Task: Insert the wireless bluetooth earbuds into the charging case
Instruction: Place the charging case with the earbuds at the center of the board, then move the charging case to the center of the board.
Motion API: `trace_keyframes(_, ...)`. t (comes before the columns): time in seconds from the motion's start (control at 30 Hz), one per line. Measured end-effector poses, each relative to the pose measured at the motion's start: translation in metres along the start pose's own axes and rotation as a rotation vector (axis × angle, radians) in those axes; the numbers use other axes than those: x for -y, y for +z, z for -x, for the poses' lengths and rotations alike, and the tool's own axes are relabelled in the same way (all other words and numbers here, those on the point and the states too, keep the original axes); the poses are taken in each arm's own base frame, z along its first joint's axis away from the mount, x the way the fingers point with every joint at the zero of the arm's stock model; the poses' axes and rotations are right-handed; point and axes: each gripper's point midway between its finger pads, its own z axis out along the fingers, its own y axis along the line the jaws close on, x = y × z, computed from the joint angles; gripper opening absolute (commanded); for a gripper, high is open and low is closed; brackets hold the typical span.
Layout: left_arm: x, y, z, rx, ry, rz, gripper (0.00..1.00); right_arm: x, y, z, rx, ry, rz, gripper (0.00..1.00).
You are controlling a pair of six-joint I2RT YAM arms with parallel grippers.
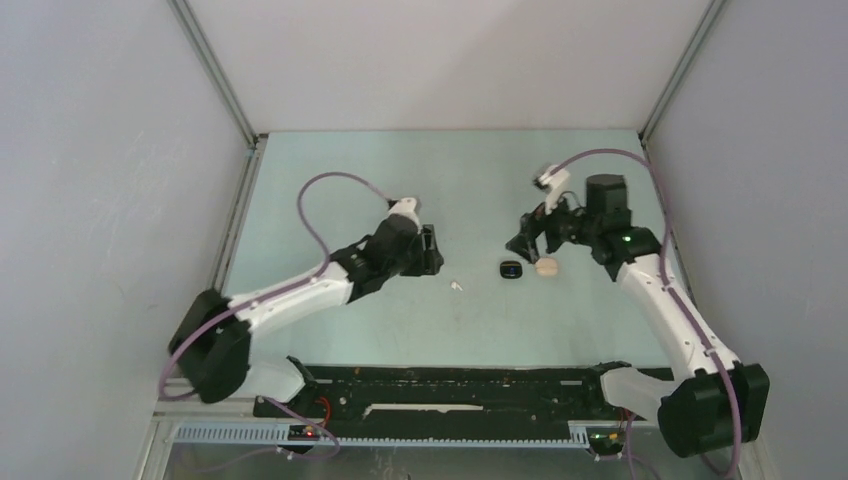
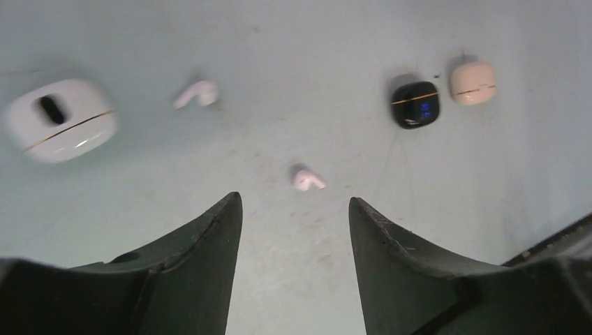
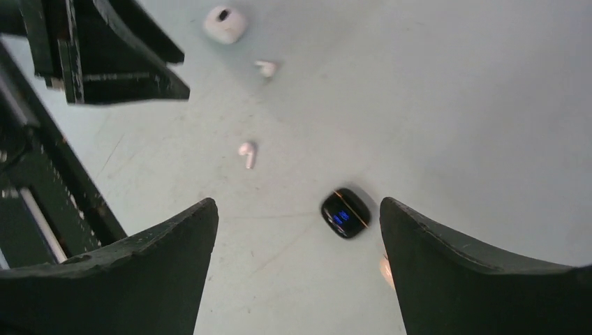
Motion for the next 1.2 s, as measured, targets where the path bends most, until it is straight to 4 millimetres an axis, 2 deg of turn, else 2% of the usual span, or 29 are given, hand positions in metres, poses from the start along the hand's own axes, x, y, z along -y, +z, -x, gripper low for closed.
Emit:
trace_keyframes(0.07, -0.019, -0.019, 0.001, 0.08, -0.009, 0.039, 0.66, -0.021, 0.02, -0.006, -0.039, -0.083, 0.076, 0.85)
trace_keyframes(0.13, -0.04, -0.027, -0.003, 0.122, -0.032, 0.079, 0.67, -0.041, 0.04, -0.015, -0.092, -0.148, 0.144, 0.81)
trace_keyframes(0.3, -0.121, -0.026, -0.028, 0.151, -0.157, 0.261, 0.7, -0.083, 0.089, -0.04, -0.228, -0.332, 0.249, 0.74)
trace_keyframes(0.37, -0.141, -0.025, -0.031, 0.167, -0.199, 0.309, 0.7, -0.093, 0.104, -0.045, -0.252, -0.368, 0.268, 0.73)
trace_keyframes(0.43, -0.152, -0.023, -0.027, 0.188, -0.225, 0.338, 0.7, -0.093, 0.113, -0.044, -0.267, -0.367, 0.269, 0.72)
trace_keyframes(0.53, -0.156, -0.009, -0.003, 0.209, -0.236, 0.368, 0.7, -0.088, 0.123, -0.034, -0.262, -0.367, 0.25, 0.72)
trace_keyframes(0.6, -0.149, 0.011, 0.023, 0.22, -0.22, 0.36, 0.7, -0.085, 0.123, -0.03, -0.254, -0.36, 0.24, 0.72)
trace_keyframes(0.73, -0.134, 0.041, 0.053, 0.222, -0.188, 0.315, 0.69, -0.077, 0.119, -0.028, -0.251, -0.32, 0.237, 0.72)
trace_keyframes(0.87, -0.133, 0.057, 0.054, 0.193, -0.168, 0.304, 0.69, -0.064, 0.112, -0.022, -0.234, -0.281, 0.219, 0.72)
trace_keyframes(1.03, -0.137, 0.06, 0.042, 0.155, -0.157, 0.305, 0.68, -0.054, 0.102, -0.013, -0.201, -0.251, 0.208, 0.72)
trace_keyframes(1.2, -0.131, 0.062, 0.035, 0.119, -0.137, 0.261, 0.65, -0.05, 0.099, -0.015, -0.203, -0.228, 0.216, 0.72)
